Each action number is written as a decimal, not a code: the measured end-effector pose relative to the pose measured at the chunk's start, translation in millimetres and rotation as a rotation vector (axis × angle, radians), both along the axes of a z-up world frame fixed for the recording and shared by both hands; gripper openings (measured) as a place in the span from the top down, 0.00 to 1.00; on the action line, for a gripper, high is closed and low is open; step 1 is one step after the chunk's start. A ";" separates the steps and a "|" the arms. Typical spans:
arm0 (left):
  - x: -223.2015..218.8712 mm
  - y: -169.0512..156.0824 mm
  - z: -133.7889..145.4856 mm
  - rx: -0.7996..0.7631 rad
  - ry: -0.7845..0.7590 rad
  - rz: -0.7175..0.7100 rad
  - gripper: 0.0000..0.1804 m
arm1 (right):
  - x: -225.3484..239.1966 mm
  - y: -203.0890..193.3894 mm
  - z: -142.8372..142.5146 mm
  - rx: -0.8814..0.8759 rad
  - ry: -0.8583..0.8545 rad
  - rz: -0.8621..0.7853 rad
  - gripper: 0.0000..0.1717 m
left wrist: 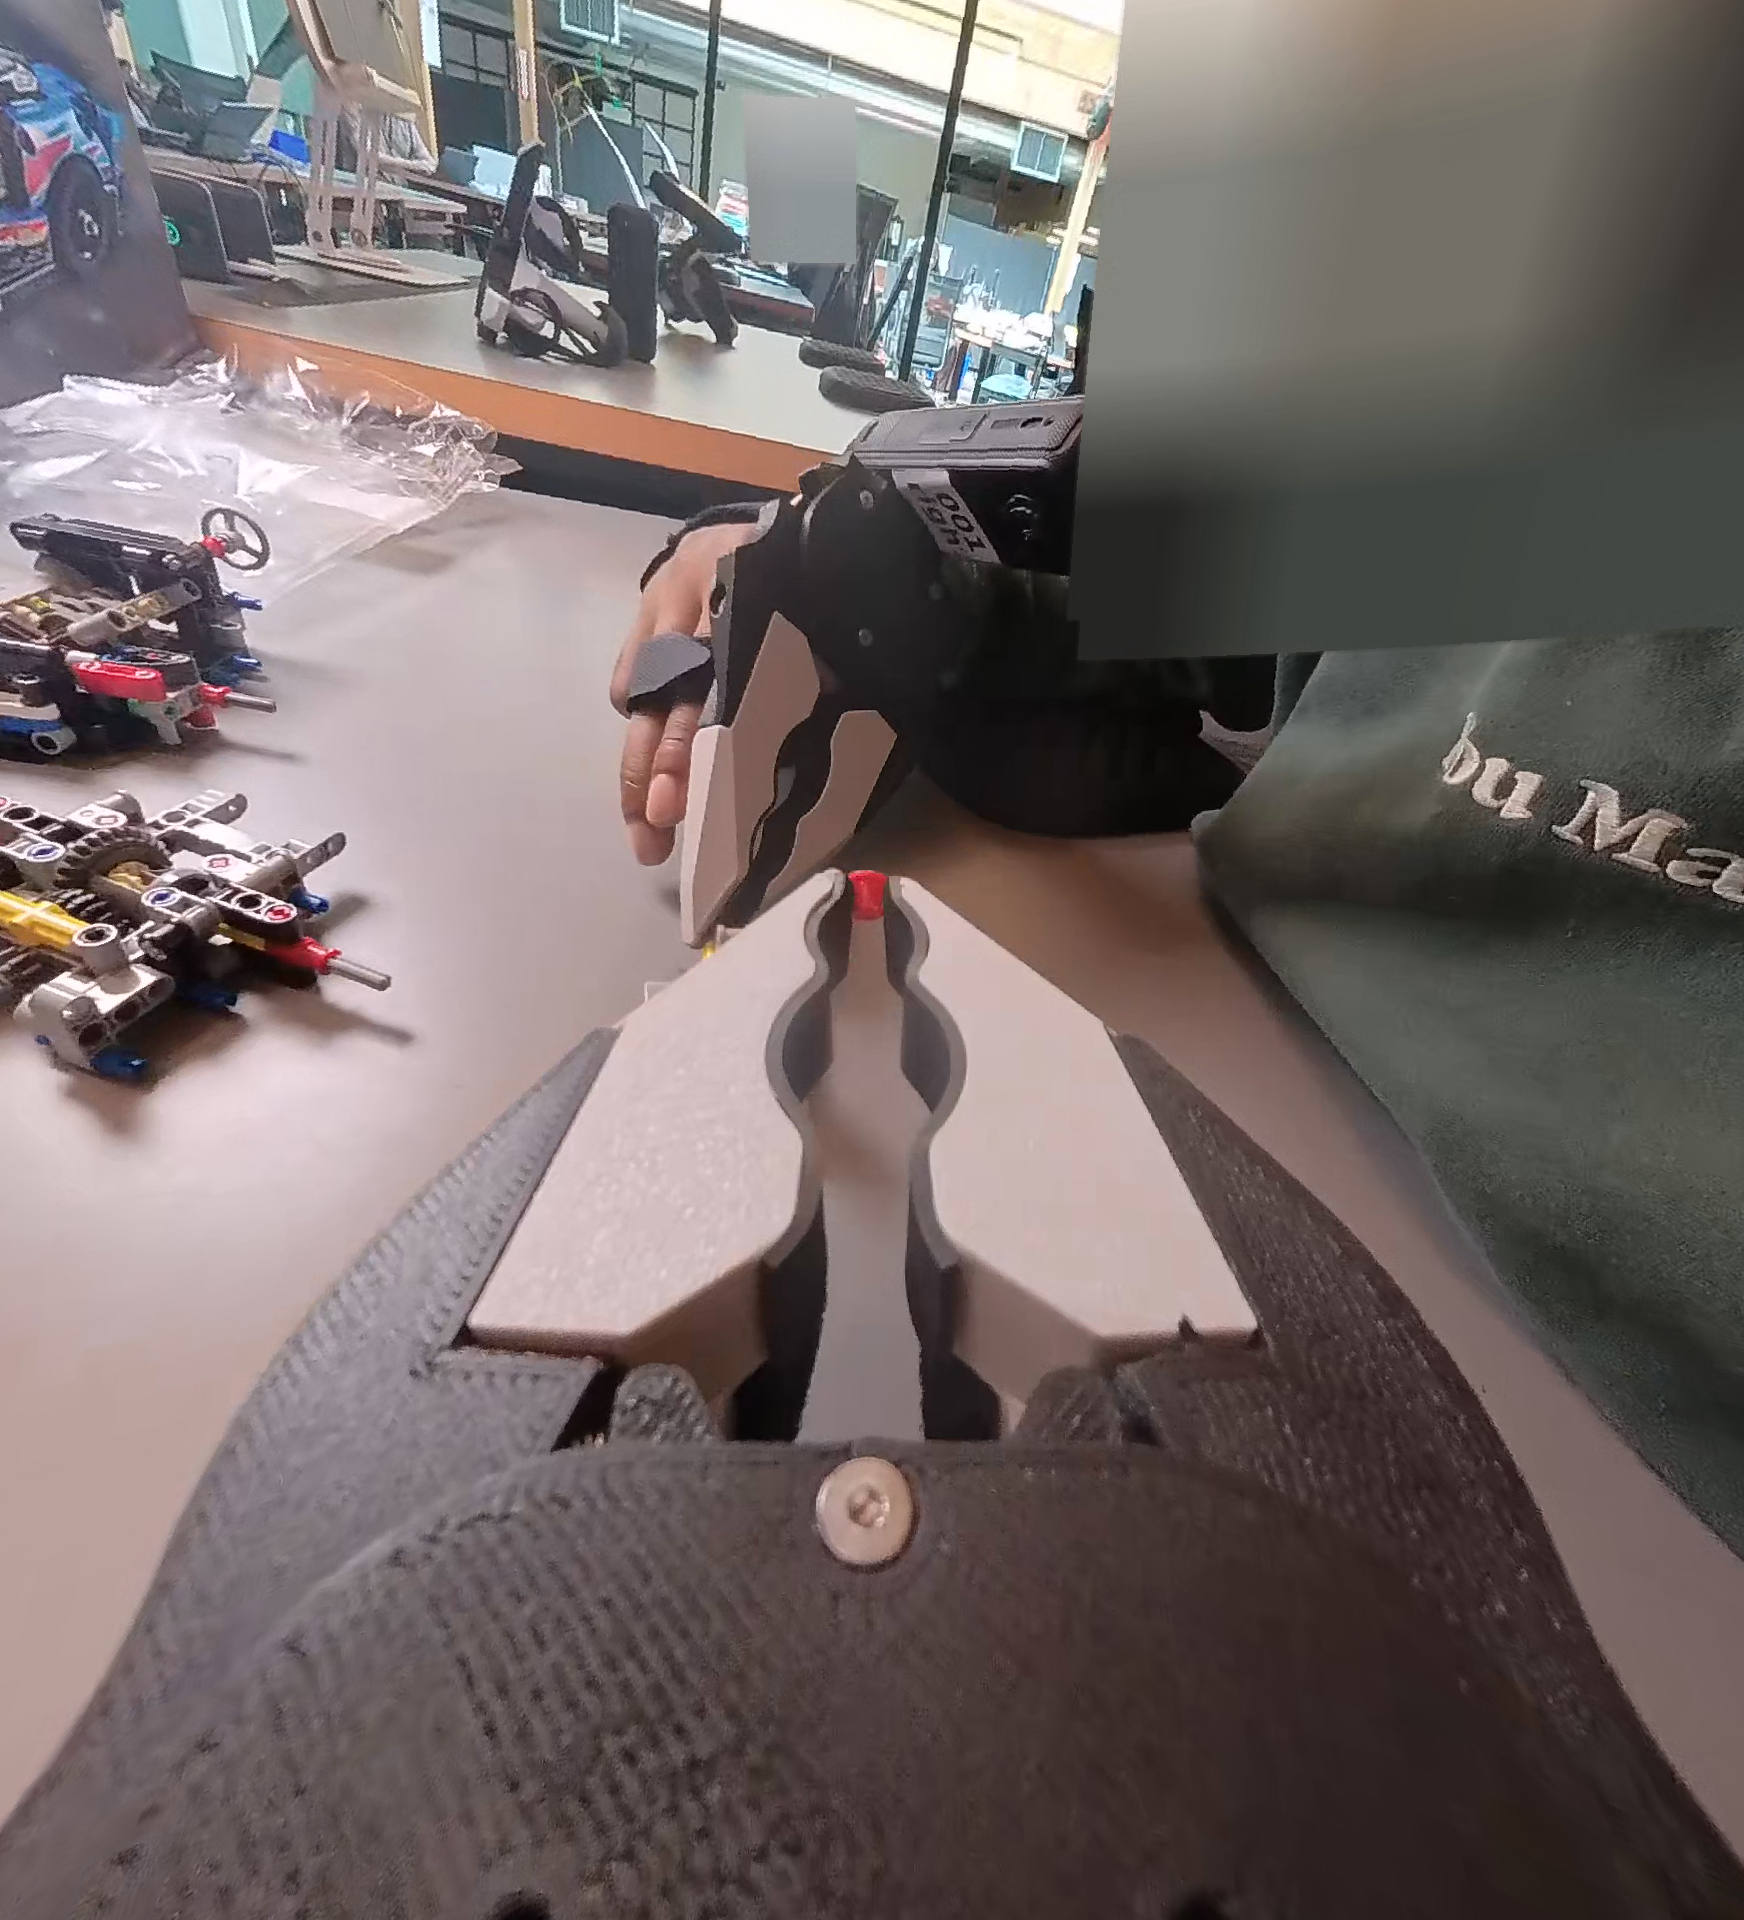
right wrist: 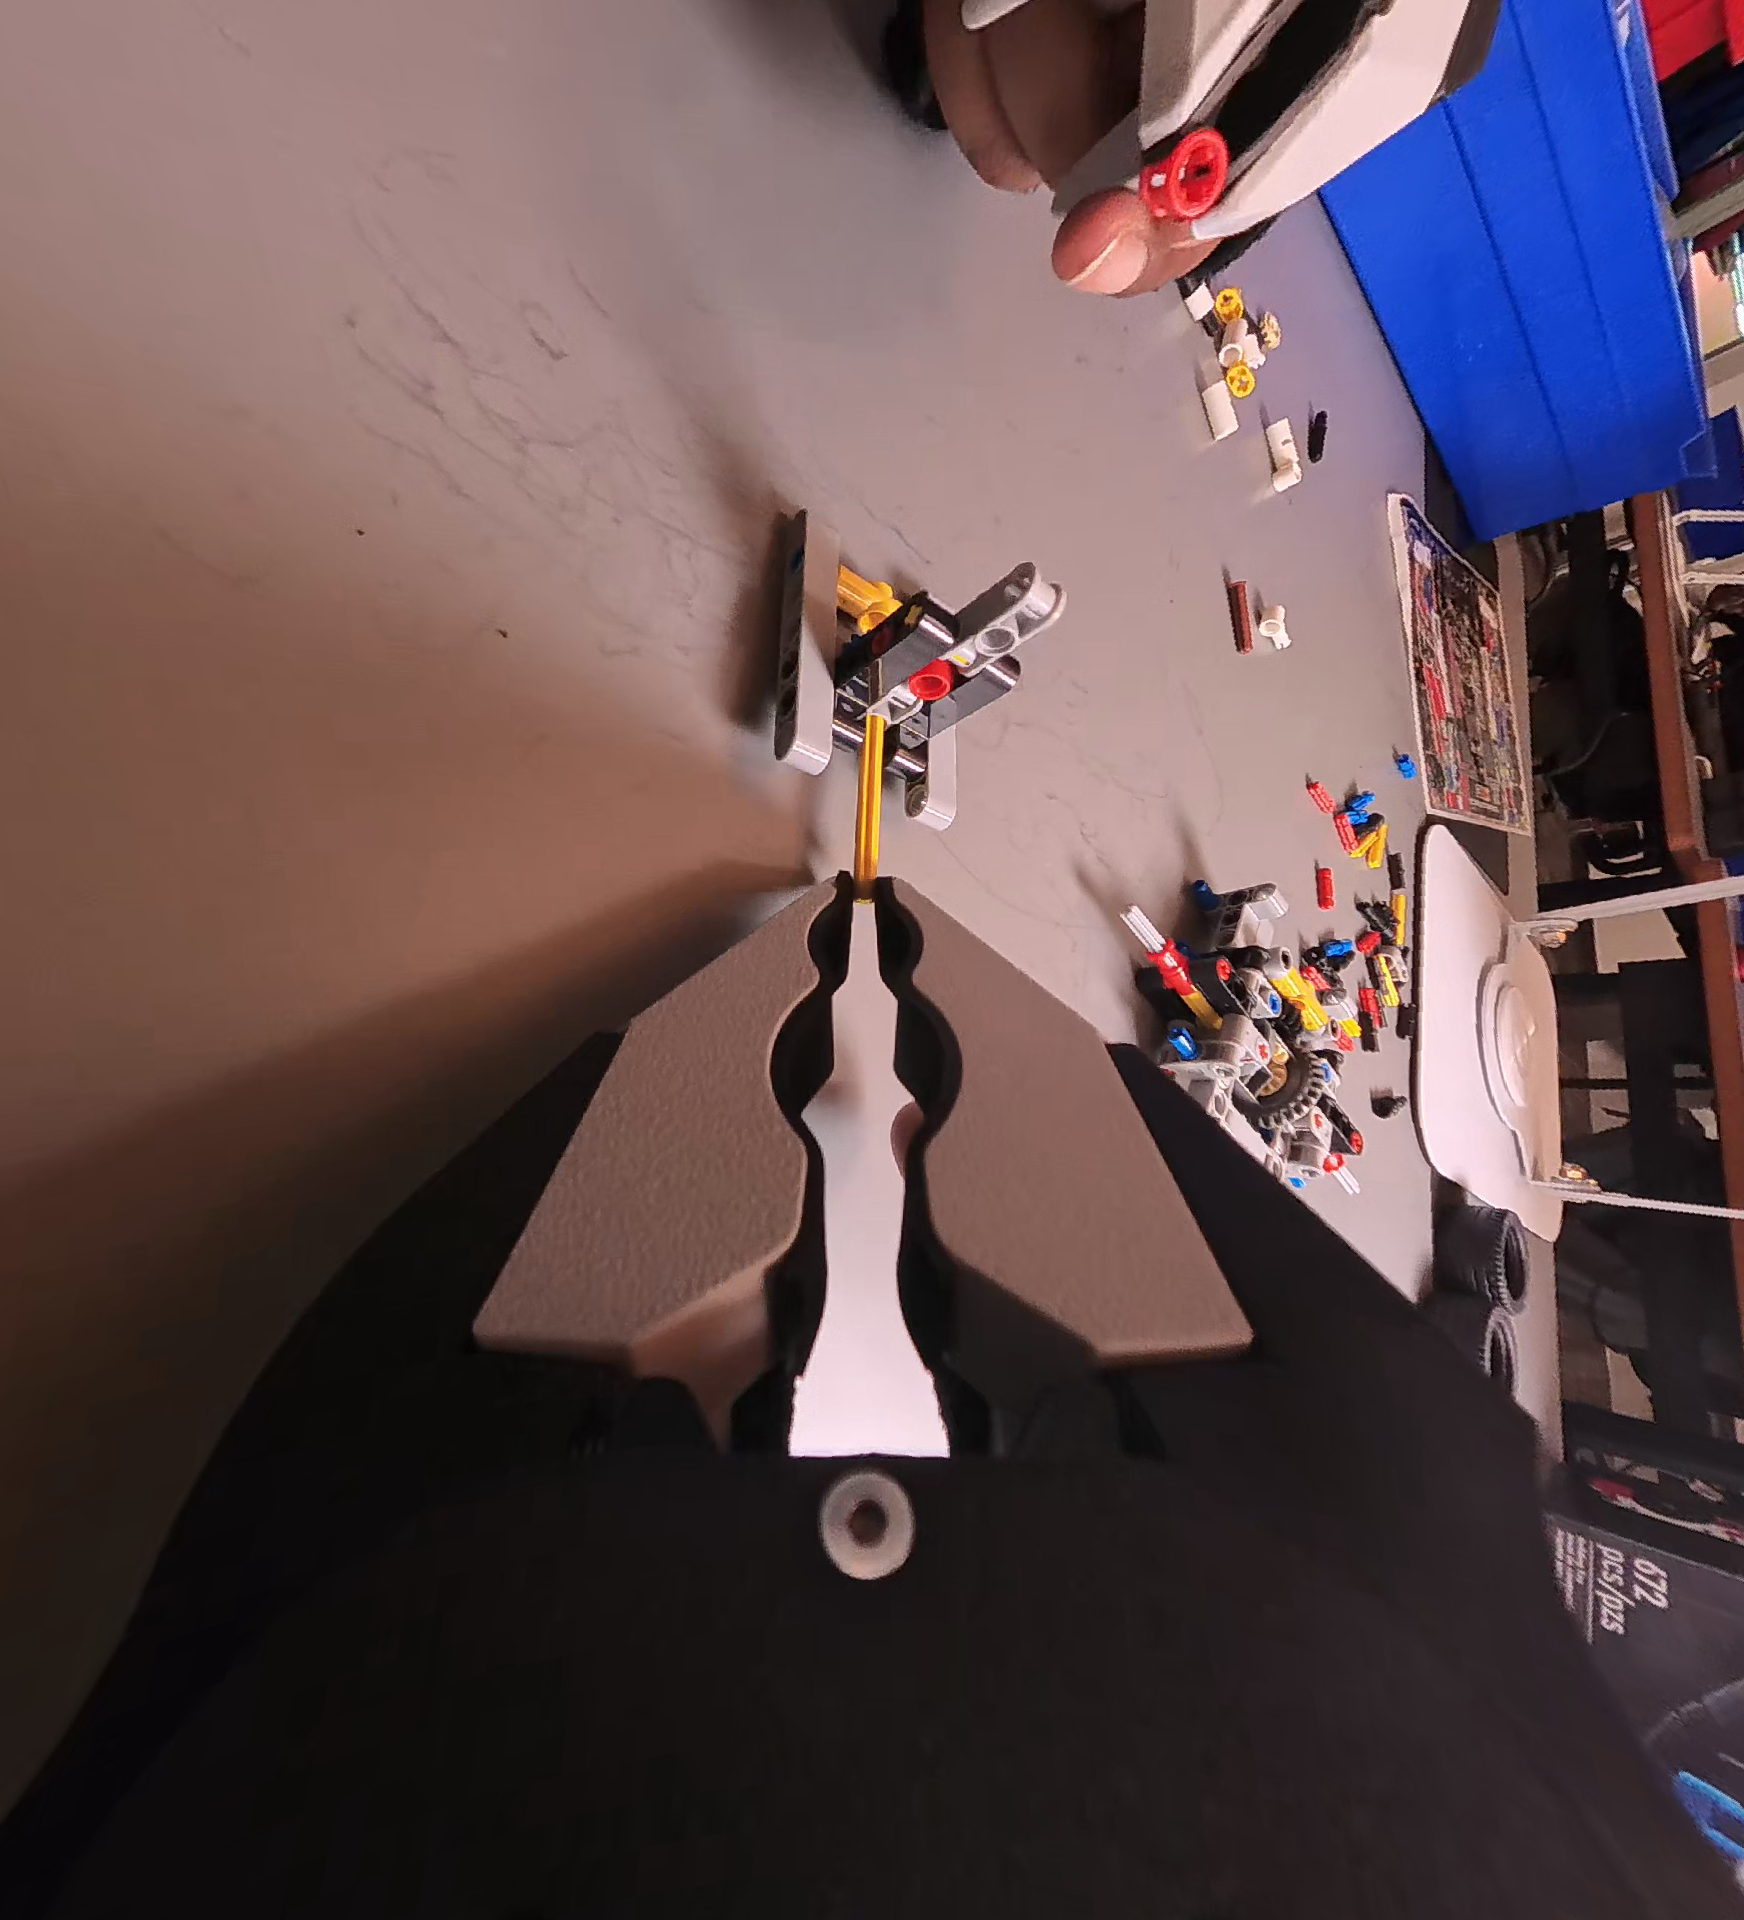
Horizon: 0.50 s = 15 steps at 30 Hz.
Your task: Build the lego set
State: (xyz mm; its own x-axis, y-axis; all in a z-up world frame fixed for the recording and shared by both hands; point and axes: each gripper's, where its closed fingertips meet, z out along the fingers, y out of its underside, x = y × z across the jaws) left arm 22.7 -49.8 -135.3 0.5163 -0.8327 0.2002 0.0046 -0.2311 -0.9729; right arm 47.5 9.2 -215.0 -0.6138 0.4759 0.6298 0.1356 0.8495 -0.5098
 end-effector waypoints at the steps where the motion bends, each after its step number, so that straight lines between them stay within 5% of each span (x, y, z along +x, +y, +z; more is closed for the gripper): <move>1: 0.3 0.2 -0.4 0.001 0.002 0.000 0.98 | 0.1 0.1 0.5 -0.002 0.002 0.000 0.99; 15: 5.7 6.8 -16.6 -0.039 0.099 0.027 0.98 | 0.6 0.3 3.8 -0.005 0.016 0.000 0.99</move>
State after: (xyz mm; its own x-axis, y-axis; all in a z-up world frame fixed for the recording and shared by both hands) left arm 28.3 -42.9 -151.9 0.5575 -0.8107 0.1787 -0.0845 -0.2696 -0.9593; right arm 48.1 9.5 -211.2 -0.6033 0.4791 0.6375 0.1275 0.8471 -0.5159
